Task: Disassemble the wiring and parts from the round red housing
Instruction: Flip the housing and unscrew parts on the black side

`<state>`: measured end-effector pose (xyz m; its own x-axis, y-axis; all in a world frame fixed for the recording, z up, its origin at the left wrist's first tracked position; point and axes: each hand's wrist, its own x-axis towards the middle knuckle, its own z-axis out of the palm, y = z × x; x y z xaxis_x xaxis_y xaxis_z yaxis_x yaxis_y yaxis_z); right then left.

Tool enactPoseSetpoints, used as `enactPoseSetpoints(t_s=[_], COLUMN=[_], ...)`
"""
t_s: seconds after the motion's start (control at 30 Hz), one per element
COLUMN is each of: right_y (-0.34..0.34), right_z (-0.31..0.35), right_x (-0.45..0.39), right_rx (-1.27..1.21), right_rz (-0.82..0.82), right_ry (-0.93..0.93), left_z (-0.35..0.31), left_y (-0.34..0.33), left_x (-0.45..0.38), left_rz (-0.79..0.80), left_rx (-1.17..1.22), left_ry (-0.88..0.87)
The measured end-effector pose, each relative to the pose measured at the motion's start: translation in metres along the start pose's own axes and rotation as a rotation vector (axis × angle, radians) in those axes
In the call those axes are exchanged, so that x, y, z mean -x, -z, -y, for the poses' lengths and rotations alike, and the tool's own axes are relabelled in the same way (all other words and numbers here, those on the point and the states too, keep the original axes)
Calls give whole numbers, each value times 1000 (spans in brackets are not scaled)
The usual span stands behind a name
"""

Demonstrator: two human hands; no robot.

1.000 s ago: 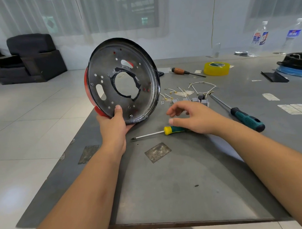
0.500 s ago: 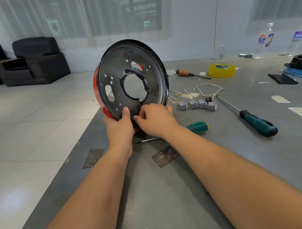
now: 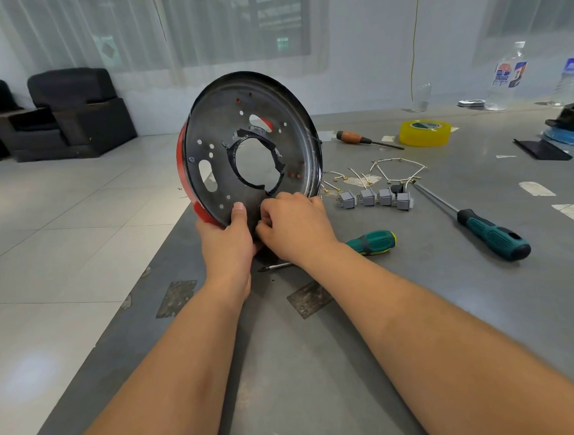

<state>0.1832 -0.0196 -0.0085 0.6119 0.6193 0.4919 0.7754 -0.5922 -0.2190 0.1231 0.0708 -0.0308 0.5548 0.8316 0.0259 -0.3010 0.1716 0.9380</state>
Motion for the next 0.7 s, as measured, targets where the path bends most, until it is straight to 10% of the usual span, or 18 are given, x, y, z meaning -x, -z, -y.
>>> enactPoseSetpoints(t_s=[0.7], right_y=[12], right_z=[-3], right_x=[-8], right_rx=[-162], right_rz=[116], right_ry=[16], left_z=[1], left_y=[1], left_x=[1], left_rz=[2], left_rx=[-27], left_ry=[-8])
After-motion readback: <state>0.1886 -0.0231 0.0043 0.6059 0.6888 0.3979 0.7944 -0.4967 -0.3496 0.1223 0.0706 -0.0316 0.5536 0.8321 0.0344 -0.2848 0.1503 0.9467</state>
